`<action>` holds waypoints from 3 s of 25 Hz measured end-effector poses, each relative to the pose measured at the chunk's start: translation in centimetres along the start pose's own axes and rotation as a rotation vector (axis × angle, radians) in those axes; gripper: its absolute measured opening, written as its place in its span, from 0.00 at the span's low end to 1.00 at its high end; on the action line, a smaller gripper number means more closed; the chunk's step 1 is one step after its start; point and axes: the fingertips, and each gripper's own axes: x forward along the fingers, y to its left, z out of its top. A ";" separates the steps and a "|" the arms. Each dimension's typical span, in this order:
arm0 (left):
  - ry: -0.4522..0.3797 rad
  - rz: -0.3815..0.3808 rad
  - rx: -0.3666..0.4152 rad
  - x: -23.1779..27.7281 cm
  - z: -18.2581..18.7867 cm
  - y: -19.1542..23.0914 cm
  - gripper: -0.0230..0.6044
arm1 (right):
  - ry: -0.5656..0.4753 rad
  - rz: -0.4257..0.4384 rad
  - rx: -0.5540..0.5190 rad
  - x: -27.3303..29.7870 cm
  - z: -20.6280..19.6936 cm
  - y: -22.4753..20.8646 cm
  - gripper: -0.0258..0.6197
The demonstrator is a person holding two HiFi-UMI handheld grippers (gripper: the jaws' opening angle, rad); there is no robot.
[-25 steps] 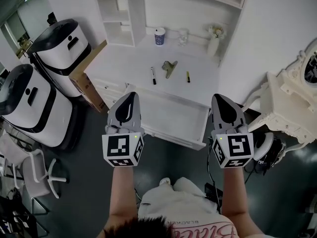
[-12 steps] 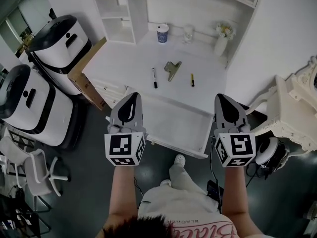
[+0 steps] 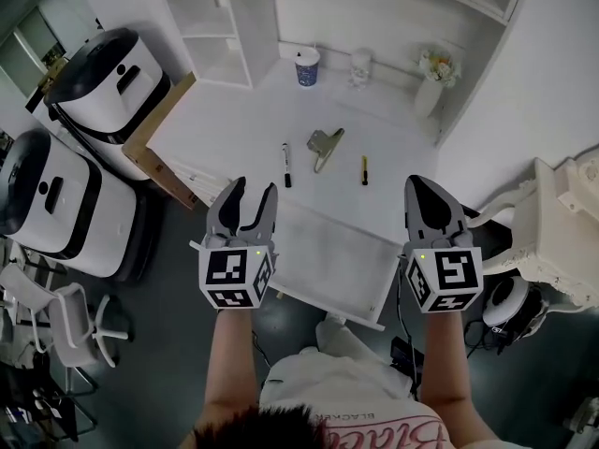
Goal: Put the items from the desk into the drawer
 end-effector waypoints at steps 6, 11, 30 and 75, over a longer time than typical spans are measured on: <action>0.087 0.016 0.004 3.6 -2.1 -0.1 0.33 | 0.037 0.047 0.027 3.3 -1.8 -1.8 0.05; 0.151 0.029 -0.001 7.0 -4.4 0.0 0.33 | 0.076 0.082 0.041 5.9 -3.7 -2.7 0.05; 0.414 0.015 -0.062 14.7 -15.2 2.3 0.32 | 0.225 0.085 0.160 11.7 -12.3 -3.2 0.05; 0.592 -0.002 -0.171 16.4 -17.9 4.2 0.15 | 0.219 0.005 0.130 9.9 -10.0 -0.4 0.05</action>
